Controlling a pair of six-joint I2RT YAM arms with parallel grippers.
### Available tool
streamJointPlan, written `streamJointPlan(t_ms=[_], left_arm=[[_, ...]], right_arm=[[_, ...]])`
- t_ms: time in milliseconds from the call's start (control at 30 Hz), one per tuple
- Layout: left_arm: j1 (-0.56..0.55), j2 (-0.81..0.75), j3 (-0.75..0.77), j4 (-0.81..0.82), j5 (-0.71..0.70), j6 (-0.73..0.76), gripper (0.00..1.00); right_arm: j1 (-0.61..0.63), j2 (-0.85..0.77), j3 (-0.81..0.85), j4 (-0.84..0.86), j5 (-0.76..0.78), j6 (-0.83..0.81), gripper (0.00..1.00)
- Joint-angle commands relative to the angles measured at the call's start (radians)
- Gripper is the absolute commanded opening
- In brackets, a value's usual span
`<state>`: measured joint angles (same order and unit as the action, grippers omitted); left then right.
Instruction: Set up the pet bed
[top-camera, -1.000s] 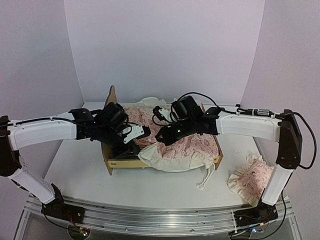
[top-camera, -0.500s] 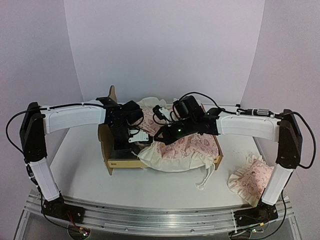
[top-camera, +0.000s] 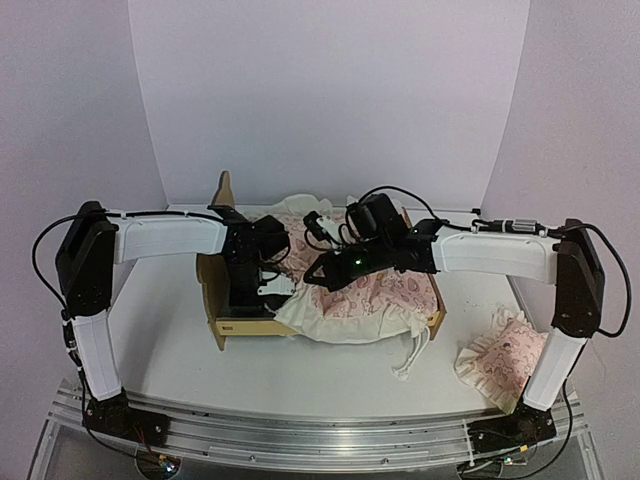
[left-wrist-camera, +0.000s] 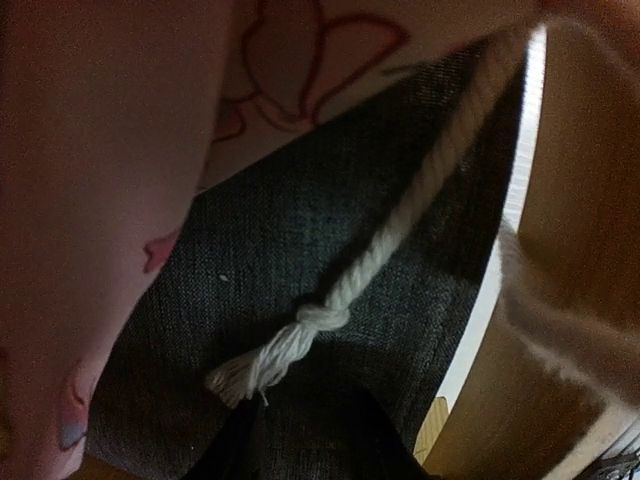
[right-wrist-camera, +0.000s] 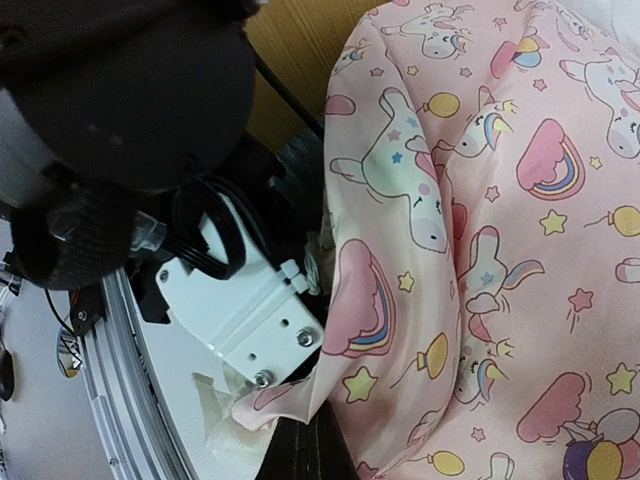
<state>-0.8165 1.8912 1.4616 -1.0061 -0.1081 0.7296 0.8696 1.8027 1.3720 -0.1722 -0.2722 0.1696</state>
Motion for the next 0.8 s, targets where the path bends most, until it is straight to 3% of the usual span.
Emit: streamJointPlan(t_ms=[0,133,167,333,500,633,767], left_arm=[[0.017,0.028,-0.024,0.049,0.001,0.027,0.25],[0.029,0.014,-0.037,0.089,-0.003,0.031,0.02],[0.034,0.008,-0.035,0.1,-0.007,0.029,0.0],[0.061,-0.053,0.004,0.138,-0.024,0.004,0.0],[0.06,-0.138,0.067,0.077,0.022,-0.044,0.0],[0.06,-0.225,0.063,-0.02,0.135,-0.088,0.0],[0.051,-0.352,-0.047,-0.07,0.256,-0.09,0.0]], right_arm=[[0.007,-0.008,0.004,0.052,-0.046,0.02,0.0],[0.007,-0.013,-0.008,0.06,-0.048,0.028,0.0],[0.007,-0.014,-0.01,0.062,-0.048,0.029,0.0],[0.007,-0.013,-0.009,0.069,-0.051,0.034,0.0],[0.007,-0.004,-0.007,0.07,-0.046,0.044,0.0],[0.011,0.011,-0.005,0.071,-0.022,0.064,0.0],[0.027,0.041,0.018,0.071,-0.014,0.066,0.0]])
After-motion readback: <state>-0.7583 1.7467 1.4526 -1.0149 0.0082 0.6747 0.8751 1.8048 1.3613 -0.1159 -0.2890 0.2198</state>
